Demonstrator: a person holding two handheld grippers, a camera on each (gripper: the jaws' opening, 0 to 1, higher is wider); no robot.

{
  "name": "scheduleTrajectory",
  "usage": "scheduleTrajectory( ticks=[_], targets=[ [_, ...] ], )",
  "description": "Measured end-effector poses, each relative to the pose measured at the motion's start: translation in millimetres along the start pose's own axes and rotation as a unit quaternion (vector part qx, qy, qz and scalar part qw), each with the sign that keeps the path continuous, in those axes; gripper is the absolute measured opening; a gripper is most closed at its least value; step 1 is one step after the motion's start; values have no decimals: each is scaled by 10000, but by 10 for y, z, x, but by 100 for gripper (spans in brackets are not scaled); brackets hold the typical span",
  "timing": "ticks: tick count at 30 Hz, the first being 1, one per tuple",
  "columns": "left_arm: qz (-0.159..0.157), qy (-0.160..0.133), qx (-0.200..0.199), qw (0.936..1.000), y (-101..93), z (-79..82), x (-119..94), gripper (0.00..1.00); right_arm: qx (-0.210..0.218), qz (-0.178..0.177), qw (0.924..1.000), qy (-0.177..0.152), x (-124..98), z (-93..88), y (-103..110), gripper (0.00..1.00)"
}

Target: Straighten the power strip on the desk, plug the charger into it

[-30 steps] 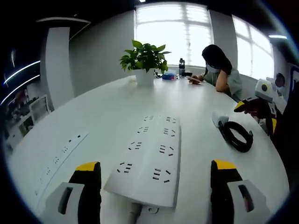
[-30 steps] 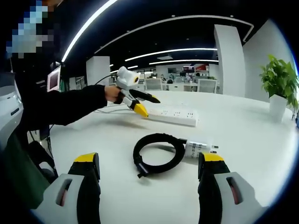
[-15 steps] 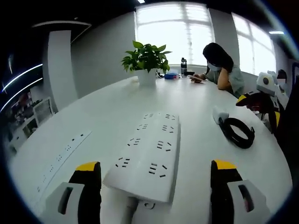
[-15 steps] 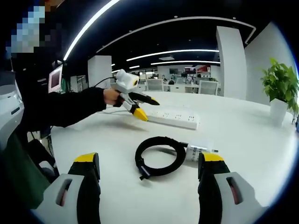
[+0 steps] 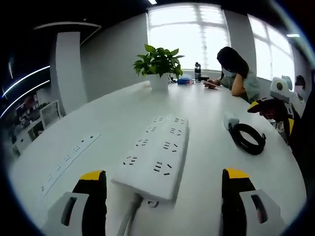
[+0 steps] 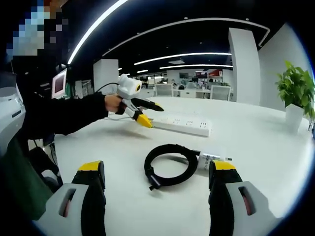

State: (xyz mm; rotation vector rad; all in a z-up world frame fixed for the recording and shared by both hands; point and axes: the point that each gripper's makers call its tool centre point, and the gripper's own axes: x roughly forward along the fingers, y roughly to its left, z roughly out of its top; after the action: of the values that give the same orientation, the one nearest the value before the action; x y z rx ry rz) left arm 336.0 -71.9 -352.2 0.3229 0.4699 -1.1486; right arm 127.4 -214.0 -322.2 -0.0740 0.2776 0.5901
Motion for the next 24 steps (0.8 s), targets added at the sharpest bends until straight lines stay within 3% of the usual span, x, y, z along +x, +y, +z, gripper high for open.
scheduleTrajectory(
  ticks=[24],
  targets=[
    [222,-285,-289,9989,-71,-133,-409,99,-64,69,10000,-7,-2,38,64,87]
  ],
)
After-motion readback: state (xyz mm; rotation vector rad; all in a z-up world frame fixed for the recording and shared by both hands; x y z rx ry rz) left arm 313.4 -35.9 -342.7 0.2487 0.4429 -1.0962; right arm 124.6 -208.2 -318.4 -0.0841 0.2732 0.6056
